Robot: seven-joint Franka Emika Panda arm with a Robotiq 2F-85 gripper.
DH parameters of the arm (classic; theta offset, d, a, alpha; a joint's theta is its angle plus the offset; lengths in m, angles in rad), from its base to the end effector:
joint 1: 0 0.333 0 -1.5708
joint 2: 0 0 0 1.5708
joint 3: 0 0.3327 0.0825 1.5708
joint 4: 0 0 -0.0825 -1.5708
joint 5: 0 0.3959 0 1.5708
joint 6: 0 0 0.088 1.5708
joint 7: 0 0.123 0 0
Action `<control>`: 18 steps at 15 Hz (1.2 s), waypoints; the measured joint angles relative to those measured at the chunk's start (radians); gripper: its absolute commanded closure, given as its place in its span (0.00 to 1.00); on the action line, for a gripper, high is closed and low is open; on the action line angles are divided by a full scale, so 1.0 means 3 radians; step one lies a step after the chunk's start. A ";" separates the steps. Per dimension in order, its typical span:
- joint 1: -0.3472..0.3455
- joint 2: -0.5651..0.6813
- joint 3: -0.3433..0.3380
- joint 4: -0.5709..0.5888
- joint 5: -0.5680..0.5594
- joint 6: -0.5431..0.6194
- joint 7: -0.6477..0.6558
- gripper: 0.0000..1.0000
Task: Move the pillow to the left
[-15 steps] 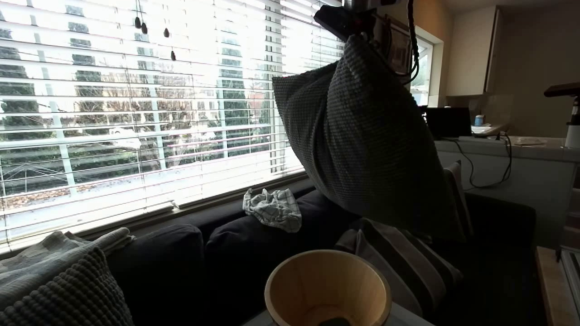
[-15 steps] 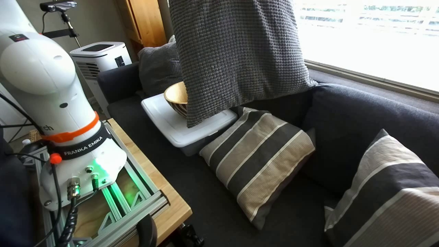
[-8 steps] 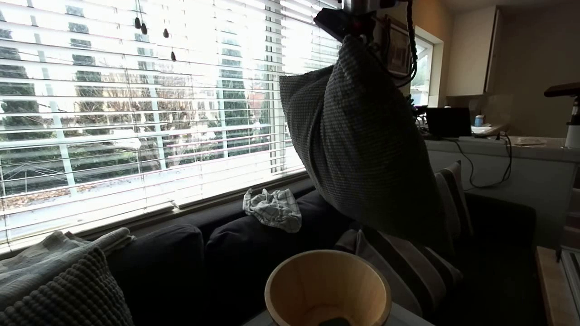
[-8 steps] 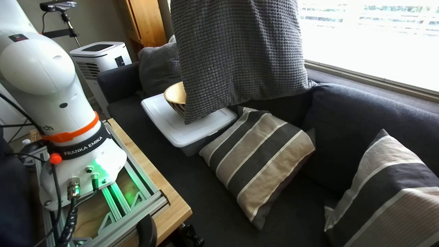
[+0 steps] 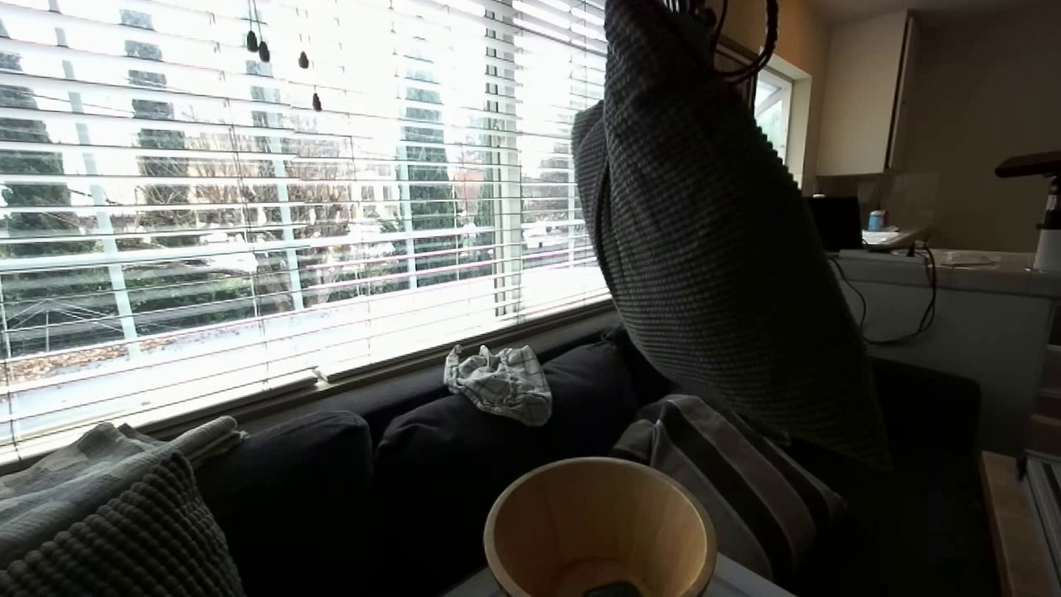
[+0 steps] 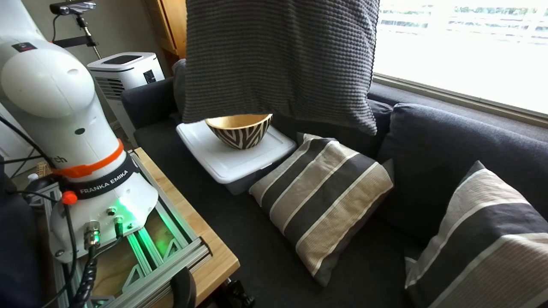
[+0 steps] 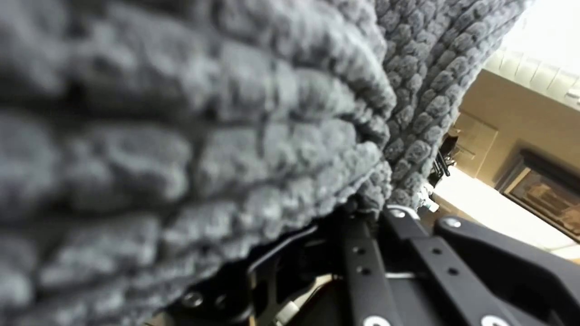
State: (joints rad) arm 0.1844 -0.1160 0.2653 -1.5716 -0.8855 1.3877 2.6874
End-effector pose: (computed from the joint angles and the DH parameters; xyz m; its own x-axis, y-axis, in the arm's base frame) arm 0.4937 0.1327 0.7228 -0.7749 -0.5284 0.3469 -0.5859 0.3945 -0.7079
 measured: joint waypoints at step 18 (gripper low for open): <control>0.0834 0.1690 0.1027 0.2056 -0.2752 -0.0547 0.0094 0.99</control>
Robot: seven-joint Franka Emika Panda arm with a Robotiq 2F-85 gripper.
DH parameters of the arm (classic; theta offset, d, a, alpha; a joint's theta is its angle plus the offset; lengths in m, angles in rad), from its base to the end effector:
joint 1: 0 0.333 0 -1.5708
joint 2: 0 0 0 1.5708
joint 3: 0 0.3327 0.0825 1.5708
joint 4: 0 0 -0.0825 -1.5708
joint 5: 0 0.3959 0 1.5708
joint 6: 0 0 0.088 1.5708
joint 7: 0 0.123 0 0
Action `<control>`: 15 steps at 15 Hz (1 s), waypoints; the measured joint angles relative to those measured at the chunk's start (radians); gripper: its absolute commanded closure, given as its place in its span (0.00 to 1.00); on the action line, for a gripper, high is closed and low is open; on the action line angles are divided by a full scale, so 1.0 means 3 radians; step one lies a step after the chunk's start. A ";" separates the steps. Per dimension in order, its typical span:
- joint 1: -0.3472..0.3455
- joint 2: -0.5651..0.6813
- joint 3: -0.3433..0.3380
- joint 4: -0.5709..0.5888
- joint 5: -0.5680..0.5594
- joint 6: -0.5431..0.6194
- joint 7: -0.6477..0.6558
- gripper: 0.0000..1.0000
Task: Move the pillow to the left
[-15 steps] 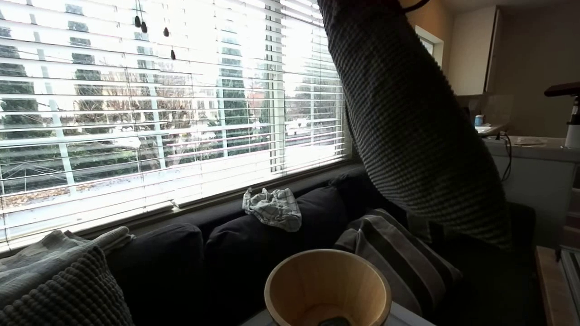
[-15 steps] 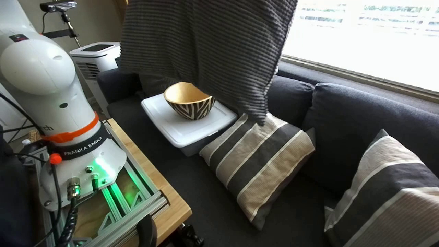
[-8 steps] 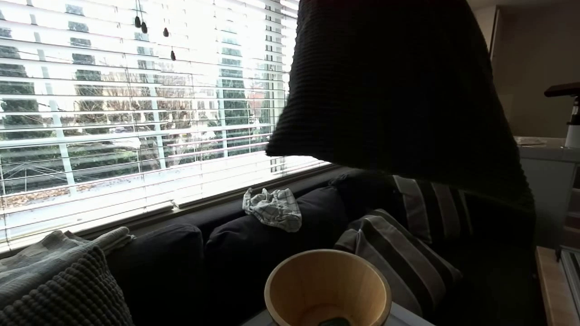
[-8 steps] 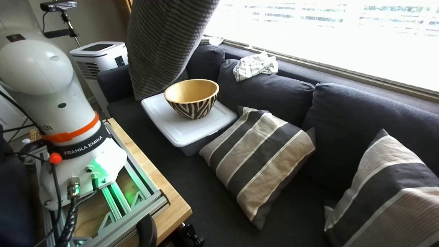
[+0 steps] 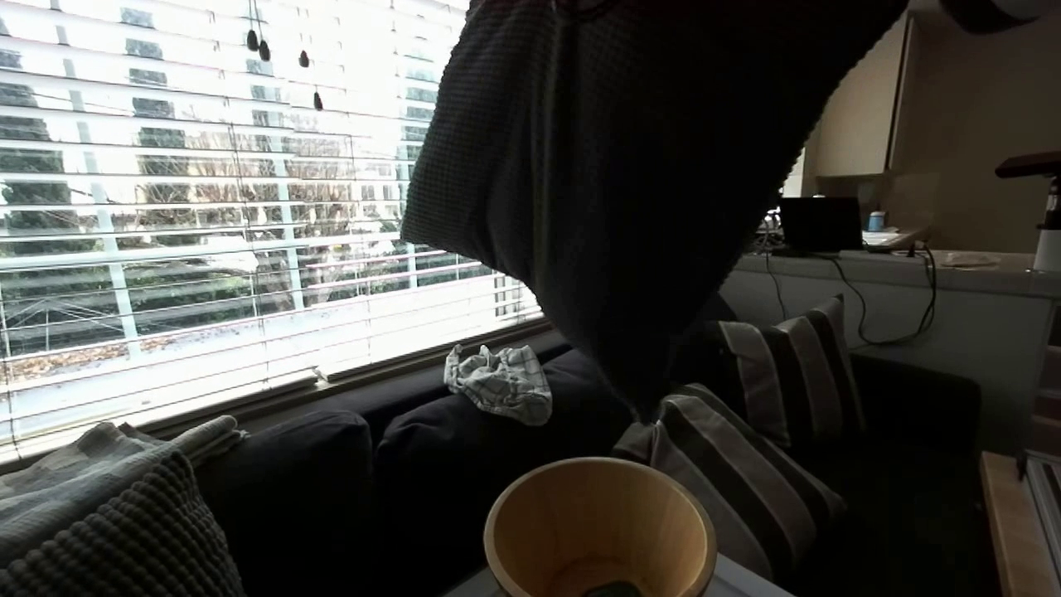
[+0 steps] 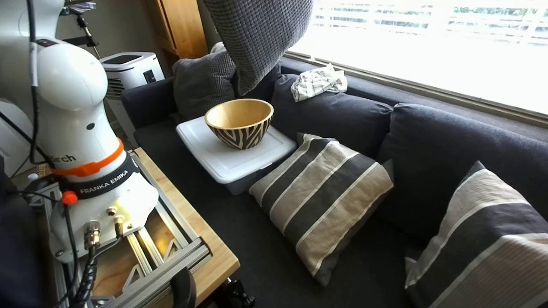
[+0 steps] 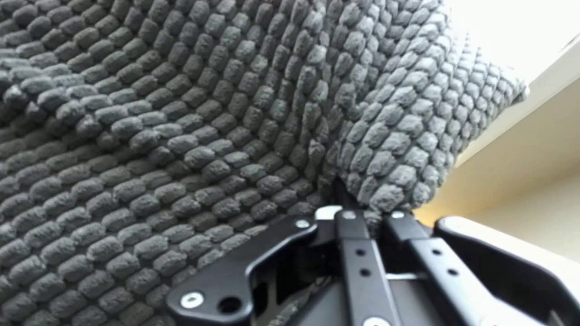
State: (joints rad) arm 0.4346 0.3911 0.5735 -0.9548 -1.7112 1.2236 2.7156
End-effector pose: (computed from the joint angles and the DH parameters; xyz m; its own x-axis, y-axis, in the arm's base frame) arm 0.5286 0.3389 0.8002 -0.7959 -0.5763 0.1855 -0.2448 0.0260 -0.9692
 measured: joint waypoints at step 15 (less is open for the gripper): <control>0.0738 0.1249 -0.0315 0.0804 -0.0704 0.1649 -0.0059 0.99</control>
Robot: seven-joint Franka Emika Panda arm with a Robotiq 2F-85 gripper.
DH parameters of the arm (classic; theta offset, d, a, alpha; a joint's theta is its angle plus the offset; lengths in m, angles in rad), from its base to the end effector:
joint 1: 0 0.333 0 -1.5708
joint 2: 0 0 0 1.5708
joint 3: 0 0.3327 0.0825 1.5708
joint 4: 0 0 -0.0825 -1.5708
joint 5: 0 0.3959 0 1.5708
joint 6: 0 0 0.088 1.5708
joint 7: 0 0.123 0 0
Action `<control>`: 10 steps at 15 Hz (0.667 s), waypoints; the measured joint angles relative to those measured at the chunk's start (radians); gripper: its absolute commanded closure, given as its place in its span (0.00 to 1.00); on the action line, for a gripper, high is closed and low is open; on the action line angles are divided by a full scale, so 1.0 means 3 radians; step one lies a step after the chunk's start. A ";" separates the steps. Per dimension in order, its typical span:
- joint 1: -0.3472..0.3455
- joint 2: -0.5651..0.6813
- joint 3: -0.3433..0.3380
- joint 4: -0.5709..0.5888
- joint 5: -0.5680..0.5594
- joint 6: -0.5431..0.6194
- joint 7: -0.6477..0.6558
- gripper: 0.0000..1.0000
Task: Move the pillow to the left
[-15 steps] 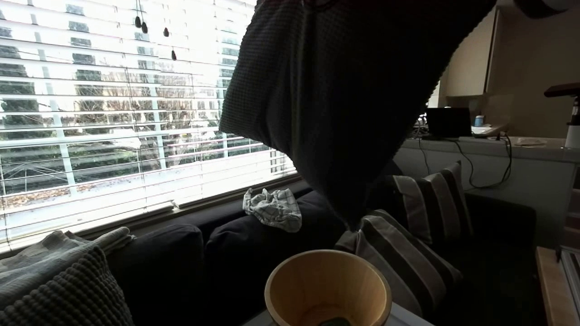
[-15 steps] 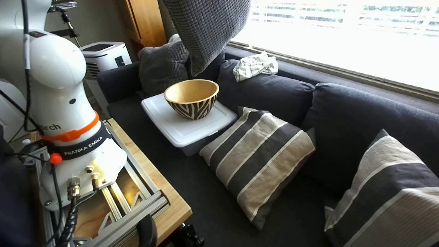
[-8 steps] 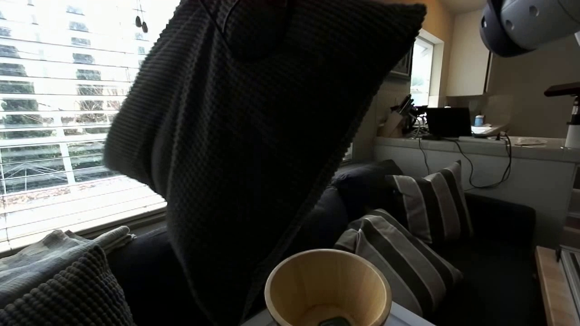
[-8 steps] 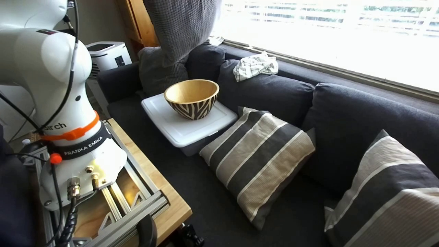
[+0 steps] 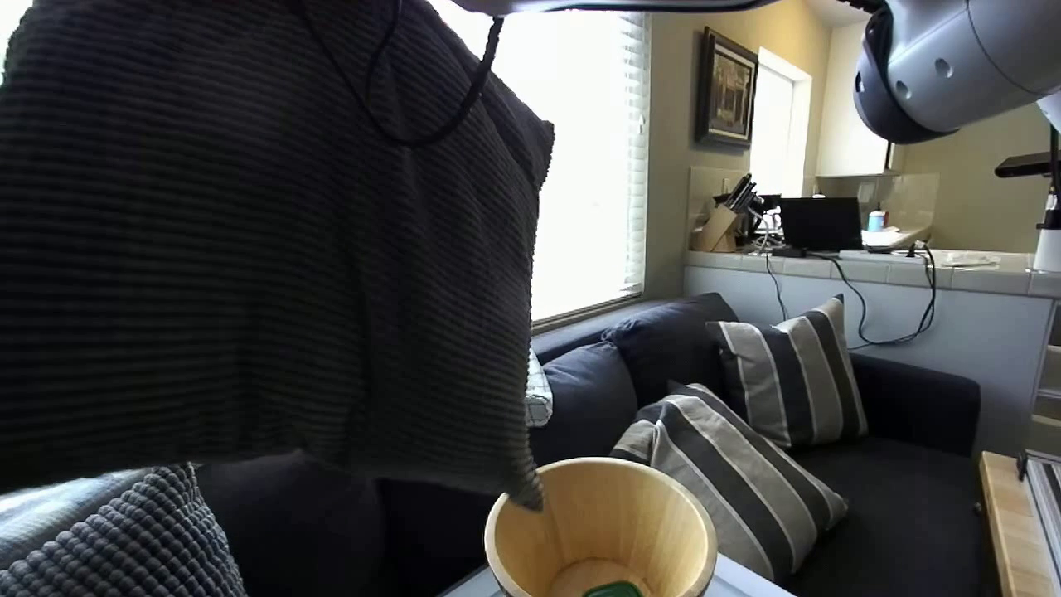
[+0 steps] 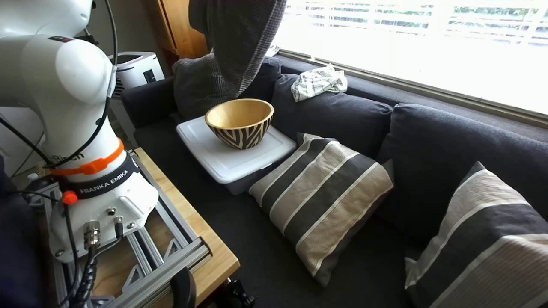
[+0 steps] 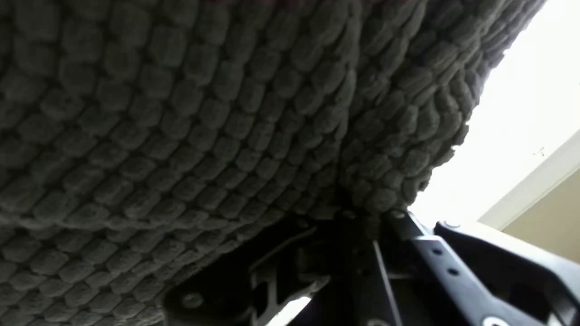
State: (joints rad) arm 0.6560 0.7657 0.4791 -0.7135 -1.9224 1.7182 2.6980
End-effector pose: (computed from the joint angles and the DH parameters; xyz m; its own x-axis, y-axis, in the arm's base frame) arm 0.5882 0.5244 0.6733 -0.4370 -0.8478 0.3004 -0.0970 -0.2875 -0.9528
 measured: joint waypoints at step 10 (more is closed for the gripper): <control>0.0240 0.0463 -0.0981 0.0313 0.0229 -0.0164 0.0057 0.99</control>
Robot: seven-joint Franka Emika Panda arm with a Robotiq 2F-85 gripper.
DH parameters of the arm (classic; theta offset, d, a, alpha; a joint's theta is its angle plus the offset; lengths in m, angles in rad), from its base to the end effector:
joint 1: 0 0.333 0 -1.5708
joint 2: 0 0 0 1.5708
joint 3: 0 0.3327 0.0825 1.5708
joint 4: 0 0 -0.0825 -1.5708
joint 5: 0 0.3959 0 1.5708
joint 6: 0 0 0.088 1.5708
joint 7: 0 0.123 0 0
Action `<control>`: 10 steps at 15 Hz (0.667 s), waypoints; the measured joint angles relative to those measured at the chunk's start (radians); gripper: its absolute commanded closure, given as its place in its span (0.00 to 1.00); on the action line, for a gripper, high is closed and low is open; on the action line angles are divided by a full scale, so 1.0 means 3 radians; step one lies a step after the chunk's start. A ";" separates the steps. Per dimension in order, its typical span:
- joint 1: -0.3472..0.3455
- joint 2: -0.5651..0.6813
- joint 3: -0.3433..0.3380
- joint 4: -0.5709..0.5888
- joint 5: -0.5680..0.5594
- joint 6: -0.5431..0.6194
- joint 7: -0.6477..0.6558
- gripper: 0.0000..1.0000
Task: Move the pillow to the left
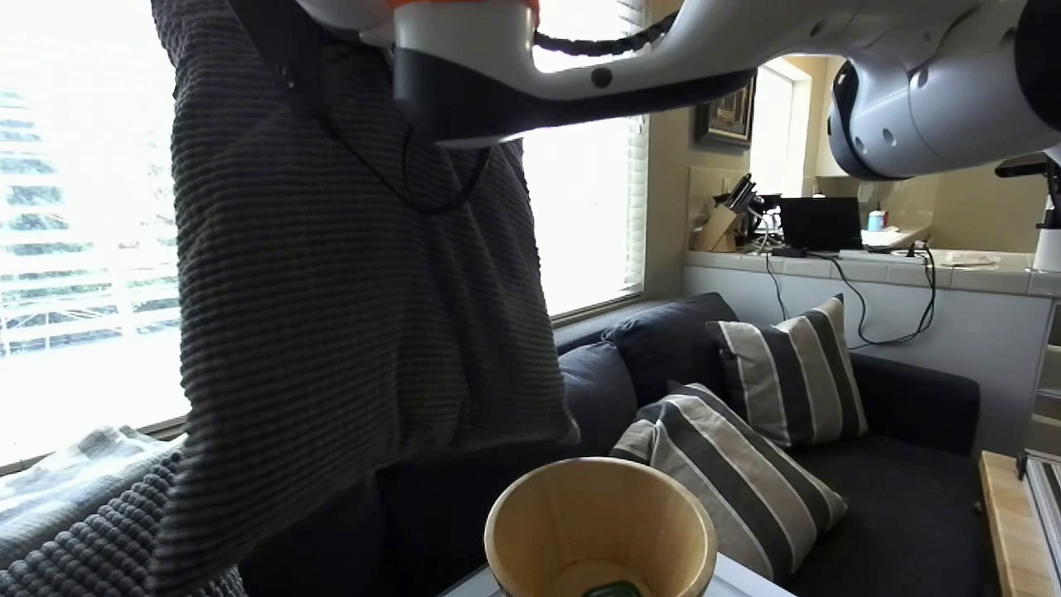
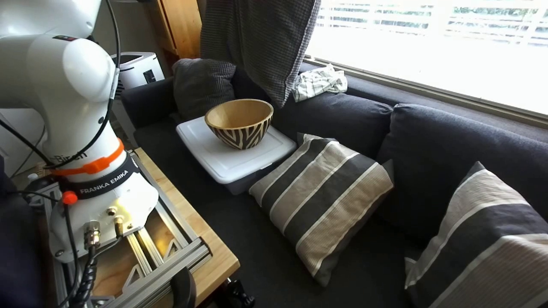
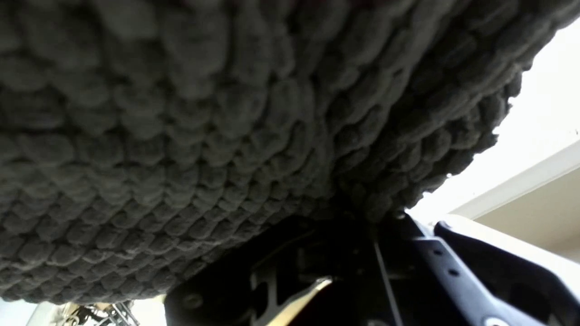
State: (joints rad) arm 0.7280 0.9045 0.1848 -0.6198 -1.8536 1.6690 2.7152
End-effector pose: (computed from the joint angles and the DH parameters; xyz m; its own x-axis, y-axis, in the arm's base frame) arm 0.6435 0.4980 0.5989 -0.5991 -0.7090 0.3721 -0.1208 -0.3794 -0.9173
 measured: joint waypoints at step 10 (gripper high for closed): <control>0.0046 0.0437 -0.0296 -0.0063 -0.0036 0.0344 -0.0125 0.99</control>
State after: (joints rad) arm 0.7417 1.0356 0.0962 -0.6386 -1.8644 1.7723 2.6777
